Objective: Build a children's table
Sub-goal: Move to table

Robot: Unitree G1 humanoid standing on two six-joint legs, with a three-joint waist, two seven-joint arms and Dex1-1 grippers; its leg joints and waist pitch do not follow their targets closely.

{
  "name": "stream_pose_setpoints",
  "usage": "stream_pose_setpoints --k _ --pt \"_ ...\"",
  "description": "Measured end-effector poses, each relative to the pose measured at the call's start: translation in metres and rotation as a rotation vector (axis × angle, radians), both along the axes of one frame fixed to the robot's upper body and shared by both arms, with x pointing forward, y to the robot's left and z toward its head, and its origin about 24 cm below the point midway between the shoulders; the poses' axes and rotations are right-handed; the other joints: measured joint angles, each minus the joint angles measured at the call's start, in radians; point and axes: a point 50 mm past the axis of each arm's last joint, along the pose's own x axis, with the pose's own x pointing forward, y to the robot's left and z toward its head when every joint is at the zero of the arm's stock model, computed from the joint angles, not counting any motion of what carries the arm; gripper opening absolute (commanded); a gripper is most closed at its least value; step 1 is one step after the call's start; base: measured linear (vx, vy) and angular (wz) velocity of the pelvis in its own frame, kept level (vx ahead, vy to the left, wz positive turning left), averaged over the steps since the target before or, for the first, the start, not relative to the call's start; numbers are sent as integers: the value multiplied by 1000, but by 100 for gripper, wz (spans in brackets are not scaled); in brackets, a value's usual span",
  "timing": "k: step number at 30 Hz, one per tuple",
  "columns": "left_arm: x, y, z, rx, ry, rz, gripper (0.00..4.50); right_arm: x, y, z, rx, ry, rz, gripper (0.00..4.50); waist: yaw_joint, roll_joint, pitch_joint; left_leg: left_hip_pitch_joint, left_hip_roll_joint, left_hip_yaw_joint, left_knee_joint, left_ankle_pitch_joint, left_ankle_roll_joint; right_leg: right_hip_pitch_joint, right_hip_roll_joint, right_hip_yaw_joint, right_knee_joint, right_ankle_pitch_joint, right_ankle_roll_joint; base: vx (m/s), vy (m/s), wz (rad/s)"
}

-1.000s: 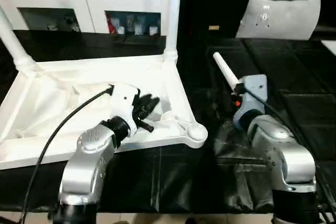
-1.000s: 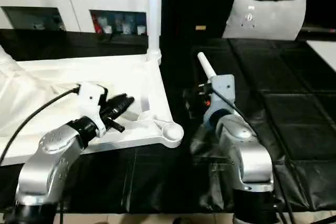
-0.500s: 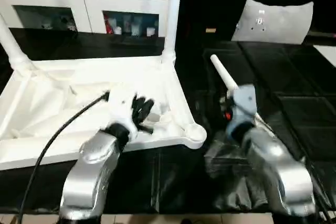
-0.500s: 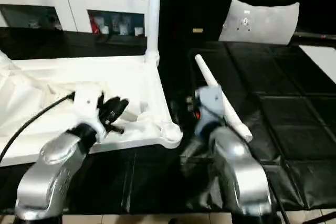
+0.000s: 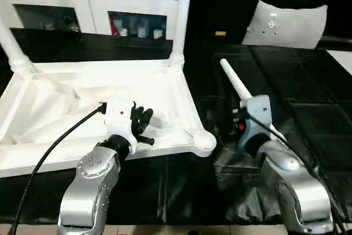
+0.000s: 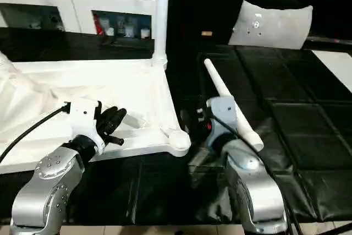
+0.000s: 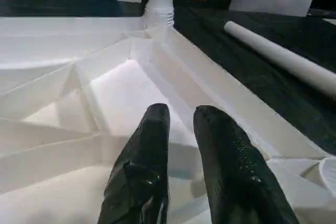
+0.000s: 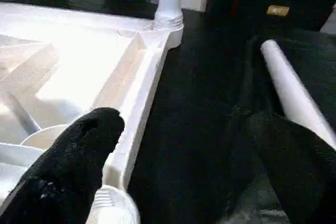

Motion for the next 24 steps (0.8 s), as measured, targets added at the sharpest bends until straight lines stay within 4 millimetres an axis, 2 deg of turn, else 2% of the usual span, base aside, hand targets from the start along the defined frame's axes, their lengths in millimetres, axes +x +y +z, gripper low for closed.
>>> stream_pose_setpoints --k 2,3,4,5,6,7,8,9,10,11,12,13,14,15,16,17,18,19,20,21,22,23,24 --pt "0 0 0 0 4 -1 104 -1 -1 -1 -2 3 1 450 -2 -16 0 17 1 8 -1 -2 -8 -3 -1 6 39 -25 -14 21 -99 5" --pt "0 0 0 0 4 -4 104 -1 -2 0 -11 -2 0 450 -2 -27 -6 25 0 15 19 -17 -3 -10 6 -1 46 -34 -26 11 -100 -10" --pt "-1 -1 0 -2 3 -6 104 -1 -4 0 -18 -4 -3 450 4 -24 -9 7 -5 17 51 -52 51 -12 7 0 50 -36 -30 11 -100 -10" --pt "-1 -2 0 -1 5 -11 104 -2 -6 -2 -20 4 -12 450 3 -19 -10 -11 -30 20 85 -77 92 -16 9 -1 50 -37 -32 6 -94 -4" --pt "-1 -6 0 -5 4 -27 104 -5 -9 -7 -23 22 -21 450 5 -13 -12 -10 -73 13 86 -84 112 -17 17 -1 45 -36 -34 -6 -65 -10" --pt "-2 -5 1 -6 3 -27 104 -5 -8 -8 -21 28 -19 450 5 -10 -12 -11 -74 -3 83 -80 113 -15 23 -10 34 -34 -35 -6 -65 -10" --pt "-1 -4 0 -1 5 -25 104 -5 -6 -8 -16 28 -12 450 -4 6 -13 -17 -51 -26 76 -71 83 -5 32 -38 10 -32 -34 16 -83 -15" --pt "-1 -2 0 8 7 -24 104 -6 -3 -8 -8 28 -7 450 -11 18 -15 -10 -25 -34 58 -51 32 -1 40 -56 7 -43 -18 32 -89 1" --pt "-1 -1 0 13 8 -22 104 -6 -3 -7 -5 26 -6 450 -21 15 -16 -9 -23 -34 56 -48 26 -11 35 -38 54 -72 -16 32 -89 1" --pt "-1 2 0 17 12 -13 104 -6 -2 -8 -2 27 -5 450 -25 9 -20 -9 -25 -33 57 -46 23 -18 22 -3 104 -88 -29 7 -103 7" --pt "-1 4 0 20 12 -5 104 -6 -1 -8 -1 27 -3 450 -20 -7 -29 -10 -24 -29 58 -45 19 -12 -1 24 124 -113 -10 -16 -165 -3" --pt "-1 5 0 21 13 0 104 -6 0 -6 -1 21 2 450 -14 -11 -31 -13 -18 -29 57 -41 26 -13 8 22 127 -113 -29 -16 -165 -3" --pt "-2 4 0 19 16 -6 104 -7 -1 -5 -5 14 0 450 -3 -17 -32 -23 -22 -25 75 -47 74 -11 15 15 120 -110 -38 -60 -186 -9" --pt "-2 0 -1 10 19 -17 104 -7 -5 -6 -17 16 -10 450 9 -12 -27 -36 -37 -8 135 -75 131 -13 16 15 114 -105 -44 -76 -146 1" --pt "-2 -4 -1 7 20 -32 104 -8 -7 -6 -19 20 -16 450 13 -8 -25 -38 -64 -1 167 -81 140 -10 17 15 107 -101 -44 -76 -146 1" --pt "-3 -6 0 3 18 -40 104 -8 -8 -7 -21 21 -19 450 16 -6 -24 -27 -95 7 161 -83 141 -6 21 14 96 -94 -47 -74 -109 1" --pt "-3 -6 1 4 11 -42 104 -8 -8 -6 -21 18 -20 450 18 14 -26 -13 -110 12 123 -112 146 2 41 -3 72 -80 -52 -85 -108 8" --pt "-3 -4 2 10 7 -38 104 -8 -6 -6 -14 20 -18 450 21 20 -23 -6 -98 7 104 -105 123 12 51 -17 45 -66 -56 -85 -108 8" --pt "-3 -1 1 11 12 -29 104 -8 -5 -7 -13 21 -10 450 16 30 -20 1 -77 -5 84 -83 92 23 60 -38 19 -66 -46 -78 -130 7" --pt "-4 1 0 9 21 -22 104 -8 -1 -6 -3 20 -2 450 21 37 -18 2 -57 -7 69 -68 70 18 65 -38 49 -98 -1 -77 -128 5" --pt "-4 5 -1 10 28 -7 104 -9 1 -6 0 19 4 450 19 38 -16 1 -50 -7 70 -64 64 16 51 -11 98 -121 19 -77 -128 5" --pt "-4 7 -1 15 30 0 104 -9 1 -6 0 20 7 450 22 23 -18 4 -54 4 69 -61 60 19 18 32 122 -124 14 -54 -155 10" --pt "-4 8 -2 24 35 1 104 -8 2 -5 -1 18 10 450 36 4 -22 -2 -56 9 74 -60 52 24 1 38 134 -139 5 -95 -166 -3"
